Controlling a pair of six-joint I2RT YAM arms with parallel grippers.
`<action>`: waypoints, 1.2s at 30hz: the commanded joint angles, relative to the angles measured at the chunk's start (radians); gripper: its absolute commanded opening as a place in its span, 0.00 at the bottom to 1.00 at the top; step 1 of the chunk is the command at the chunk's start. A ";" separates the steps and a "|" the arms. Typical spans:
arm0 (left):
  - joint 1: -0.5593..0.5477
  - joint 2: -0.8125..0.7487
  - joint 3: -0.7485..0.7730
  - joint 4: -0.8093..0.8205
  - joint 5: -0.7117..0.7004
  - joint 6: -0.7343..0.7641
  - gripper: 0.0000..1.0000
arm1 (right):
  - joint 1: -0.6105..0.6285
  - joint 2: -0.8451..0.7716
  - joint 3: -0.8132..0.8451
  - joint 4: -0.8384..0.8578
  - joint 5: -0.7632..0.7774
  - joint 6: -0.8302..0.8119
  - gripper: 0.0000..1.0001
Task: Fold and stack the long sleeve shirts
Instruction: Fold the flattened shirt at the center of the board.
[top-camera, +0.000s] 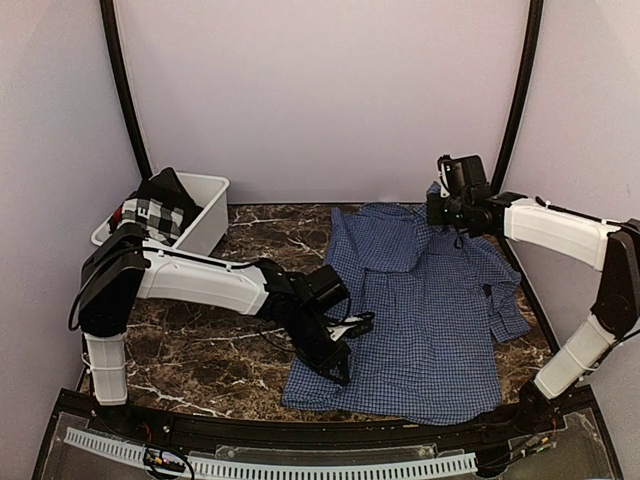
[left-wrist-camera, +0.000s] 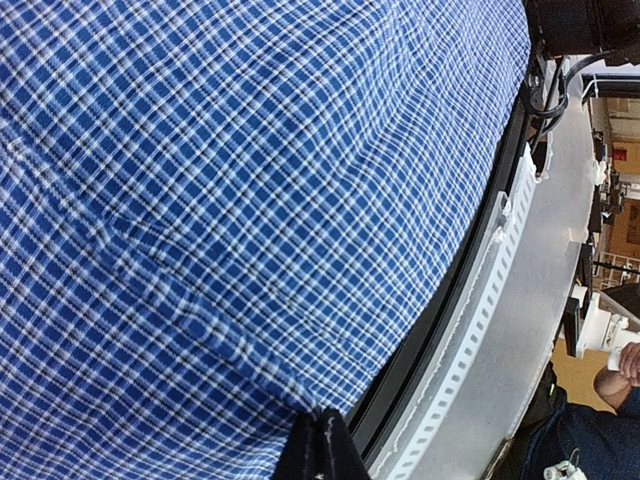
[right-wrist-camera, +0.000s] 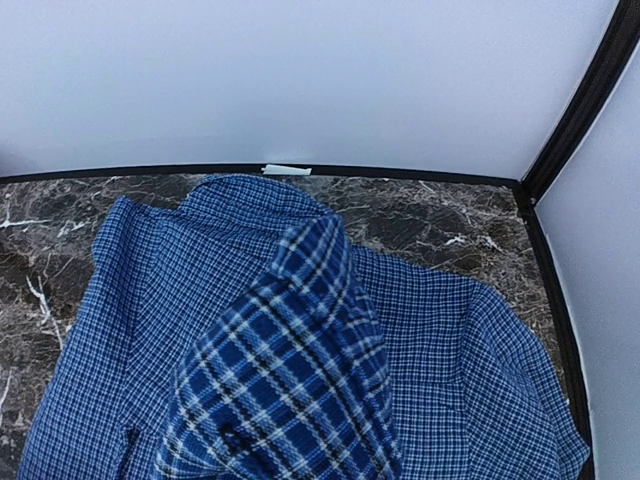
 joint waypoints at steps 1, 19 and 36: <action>-0.003 0.007 -0.013 0.014 0.013 -0.007 0.08 | -0.003 -0.069 -0.031 0.075 -0.114 0.009 0.00; 0.144 -0.143 0.011 -0.003 -0.031 -0.052 0.43 | 0.040 -0.377 -0.279 0.085 -0.240 0.088 0.00; 0.279 -0.045 0.114 0.094 -0.142 -0.155 0.41 | 0.060 -0.575 -0.429 0.056 -0.219 0.185 0.00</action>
